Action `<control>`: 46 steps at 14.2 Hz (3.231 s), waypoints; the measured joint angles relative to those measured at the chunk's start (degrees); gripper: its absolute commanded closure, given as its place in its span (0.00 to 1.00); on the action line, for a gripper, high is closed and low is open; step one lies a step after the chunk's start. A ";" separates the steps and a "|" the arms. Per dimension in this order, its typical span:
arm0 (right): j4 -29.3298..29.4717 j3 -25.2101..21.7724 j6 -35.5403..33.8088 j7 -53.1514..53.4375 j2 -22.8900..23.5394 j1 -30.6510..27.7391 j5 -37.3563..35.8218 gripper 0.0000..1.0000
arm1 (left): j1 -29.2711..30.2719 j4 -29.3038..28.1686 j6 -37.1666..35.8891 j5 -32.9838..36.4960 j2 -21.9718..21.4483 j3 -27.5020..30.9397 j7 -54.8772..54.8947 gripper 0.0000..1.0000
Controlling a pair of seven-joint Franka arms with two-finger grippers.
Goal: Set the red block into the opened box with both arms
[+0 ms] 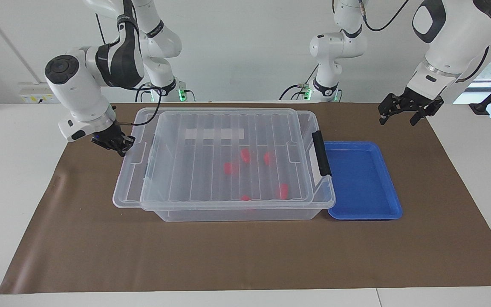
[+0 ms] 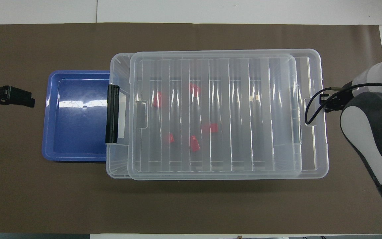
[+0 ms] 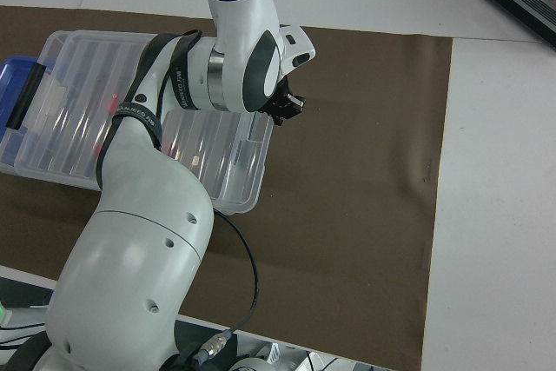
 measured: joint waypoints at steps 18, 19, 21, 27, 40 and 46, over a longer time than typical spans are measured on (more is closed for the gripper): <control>-0.30 4.19 0.00 6.92 -0.20 0.01 -0.08 1.00 | 0.00 0.00 0.00 0.00 0.00 0.00 0.00 0.00; -0.30 4.19 0.00 6.93 -0.20 0.01 -0.08 1.00 | 0.00 0.00 0.00 0.00 0.00 0.00 0.00 0.00; -0.30 4.29 0.00 6.94 -0.20 0.01 -0.08 1.00 | 0.00 0.00 0.00 0.00 0.00 0.00 0.00 0.00; -0.37 5.20 0.00 8.38 -0.20 0.01 -0.07 1.00 | 0.00 0.00 0.00 0.00 0.00 0.00 0.00 0.00; 17.19 3.08 -22.83 5.95 -0.65 -0.08 -0.07 0.00 | 0.00 0.00 0.00 0.00 0.00 0.00 0.00 0.00; 18.64 1.93 -23.87 2.15 -0.68 -0.29 -0.06 0.00 | 0.00 0.00 0.00 0.00 0.00 0.00 0.00 0.00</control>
